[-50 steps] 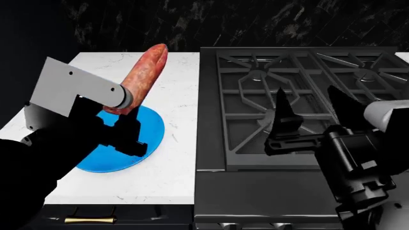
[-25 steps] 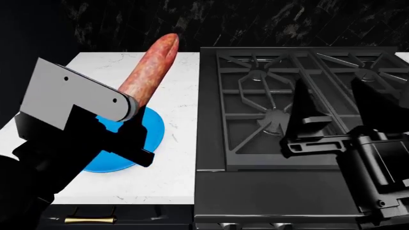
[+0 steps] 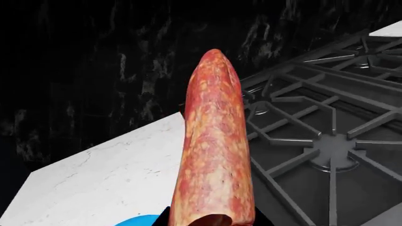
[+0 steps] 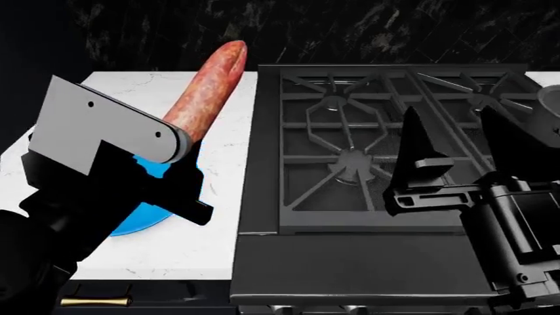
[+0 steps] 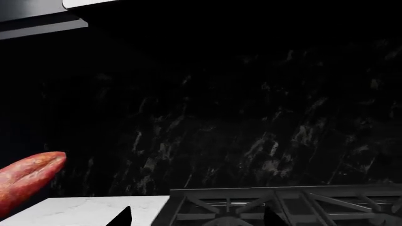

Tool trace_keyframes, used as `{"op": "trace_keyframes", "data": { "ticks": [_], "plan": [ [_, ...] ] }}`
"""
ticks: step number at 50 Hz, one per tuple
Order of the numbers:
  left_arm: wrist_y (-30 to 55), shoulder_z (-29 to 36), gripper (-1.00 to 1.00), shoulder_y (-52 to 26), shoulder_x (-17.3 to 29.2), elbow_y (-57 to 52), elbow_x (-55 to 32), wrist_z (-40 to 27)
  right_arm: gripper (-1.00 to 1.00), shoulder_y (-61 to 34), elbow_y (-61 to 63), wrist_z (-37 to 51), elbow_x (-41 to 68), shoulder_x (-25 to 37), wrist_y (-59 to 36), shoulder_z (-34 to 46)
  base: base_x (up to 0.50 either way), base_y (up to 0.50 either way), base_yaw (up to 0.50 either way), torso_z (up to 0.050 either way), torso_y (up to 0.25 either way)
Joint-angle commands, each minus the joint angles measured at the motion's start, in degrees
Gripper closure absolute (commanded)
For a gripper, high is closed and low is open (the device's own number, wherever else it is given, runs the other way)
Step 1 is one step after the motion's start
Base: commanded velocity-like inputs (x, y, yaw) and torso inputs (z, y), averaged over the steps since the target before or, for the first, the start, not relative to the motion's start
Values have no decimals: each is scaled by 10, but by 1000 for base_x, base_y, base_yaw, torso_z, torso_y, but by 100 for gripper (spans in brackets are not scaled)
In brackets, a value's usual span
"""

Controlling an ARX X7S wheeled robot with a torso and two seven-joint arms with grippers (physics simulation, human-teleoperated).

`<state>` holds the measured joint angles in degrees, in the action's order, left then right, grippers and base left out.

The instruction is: Frozen meat rests on a plate on the counter. Retrieve the meat and place it in a pot on a burner. Then turn the burner on.

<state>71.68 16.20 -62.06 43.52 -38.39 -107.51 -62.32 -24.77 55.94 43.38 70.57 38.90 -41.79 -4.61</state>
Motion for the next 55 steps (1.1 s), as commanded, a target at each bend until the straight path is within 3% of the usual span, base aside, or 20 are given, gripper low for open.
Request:
{"op": "trace_keyframes", "data": {
  "ticks": [1, 55],
  "plan": [
    [-3, 3, 100, -5, -2, 5, 8, 6, -100, -6, -4, 3, 1, 2, 0, 6, 0, -352, 0, 0, 0],
    [-16, 3, 100, -2, 8, 4, 41, 39, -100, -7, -8, 4, -8, 8, 14, 20, 0, -358, 0, 0, 0]
  ]
}}
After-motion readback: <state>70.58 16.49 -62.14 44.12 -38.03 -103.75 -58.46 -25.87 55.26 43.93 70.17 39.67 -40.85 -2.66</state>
